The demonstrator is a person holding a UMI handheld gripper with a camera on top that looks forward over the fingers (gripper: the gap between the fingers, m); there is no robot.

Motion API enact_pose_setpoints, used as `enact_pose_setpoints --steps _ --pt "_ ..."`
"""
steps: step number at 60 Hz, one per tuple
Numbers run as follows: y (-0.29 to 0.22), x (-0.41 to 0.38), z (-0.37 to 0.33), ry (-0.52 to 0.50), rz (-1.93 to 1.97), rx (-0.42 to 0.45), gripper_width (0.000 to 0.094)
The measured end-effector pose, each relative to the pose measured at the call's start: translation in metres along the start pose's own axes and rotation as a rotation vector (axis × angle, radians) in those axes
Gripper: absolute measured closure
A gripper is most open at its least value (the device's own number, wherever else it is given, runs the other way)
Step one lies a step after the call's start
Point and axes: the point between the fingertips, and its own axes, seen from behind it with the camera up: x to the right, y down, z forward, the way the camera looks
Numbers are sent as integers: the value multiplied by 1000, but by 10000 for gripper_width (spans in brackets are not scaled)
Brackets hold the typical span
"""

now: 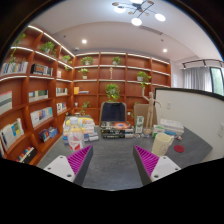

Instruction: Pour water

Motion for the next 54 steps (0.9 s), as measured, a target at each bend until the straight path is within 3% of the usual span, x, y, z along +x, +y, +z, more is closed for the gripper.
enact_pose_setpoints --steps 7,10,14,46,50,54 --pt "4 -40 3 -67 45 12 92" --pt "44 -74 9 -101 78 32 92" --pt "55 -101 18 -141 108 49 90" --pt "44 -184 141 -207 12 84 102" --pt "38 -179 147 -199 17 96 136" --pt "35 -175 155 -154 25 111 232"
